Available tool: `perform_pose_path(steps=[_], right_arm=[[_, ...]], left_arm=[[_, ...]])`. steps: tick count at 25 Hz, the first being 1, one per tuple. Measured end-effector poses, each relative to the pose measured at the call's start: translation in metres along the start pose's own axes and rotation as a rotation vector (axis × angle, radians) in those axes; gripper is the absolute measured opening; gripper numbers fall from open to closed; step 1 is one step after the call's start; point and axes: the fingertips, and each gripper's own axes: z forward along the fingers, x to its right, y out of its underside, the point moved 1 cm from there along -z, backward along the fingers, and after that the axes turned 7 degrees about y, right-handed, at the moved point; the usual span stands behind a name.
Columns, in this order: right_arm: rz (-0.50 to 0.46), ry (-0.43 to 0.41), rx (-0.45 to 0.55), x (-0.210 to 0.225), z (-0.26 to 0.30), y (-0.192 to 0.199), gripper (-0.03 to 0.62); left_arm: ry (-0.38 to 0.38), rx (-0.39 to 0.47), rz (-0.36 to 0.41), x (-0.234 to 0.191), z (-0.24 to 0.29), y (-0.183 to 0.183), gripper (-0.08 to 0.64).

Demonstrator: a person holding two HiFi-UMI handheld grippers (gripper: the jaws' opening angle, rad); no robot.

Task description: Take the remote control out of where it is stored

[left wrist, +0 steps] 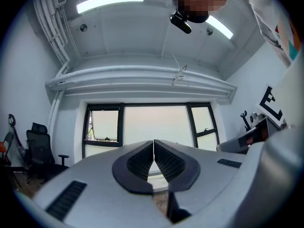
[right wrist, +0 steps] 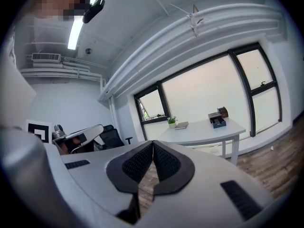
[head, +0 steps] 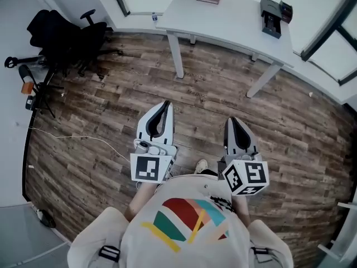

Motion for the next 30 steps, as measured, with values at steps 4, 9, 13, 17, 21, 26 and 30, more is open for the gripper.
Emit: perform_pose_path(steps=[4, 9, 13, 17, 21, 26, 30], right_arm=[[0.001, 0.002, 0.018, 0.026, 0.016, -0.014, 0.002], [0.003, 0.025, 0.033, 0.057, 0.035, -0.021, 0.003], [0.024, 0.034, 0.01, 0.078, 0.054, -0.017, 0.003], [0.034, 0.019, 0.003, 0.078, 0.072, -0.016, 0.002], [0.006, 0.017, 0.042, 0.083, 0.098, -0.029, 0.003], [0.012, 0.076, 0.046, 0.103, 0.142, -0.045, 0.003], [0.007, 0.104, 0.031, 0.112, 0.176, -0.059, 0.003]], left_arm=[[0.007, 0.026, 0.009, 0.004, 0.038, -0.002, 0.009], [0.024, 0.043, 0.012, 0.009, 0.076, 0.003, 0.009], [0.031, 0.026, 0.016, 0.011, 0.1, 0.014, 0.009], [0.036, 0.005, 0.013, -0.001, 0.117, 0.024, 0.009], [0.052, 0.014, 0.012, -0.019, 0.151, 0.031, 0.009], [0.075, 0.018, 0.001, -0.046, 0.204, 0.037, 0.009], [0.079, 0.009, -0.033, -0.069, 0.243, 0.04, 0.009]])
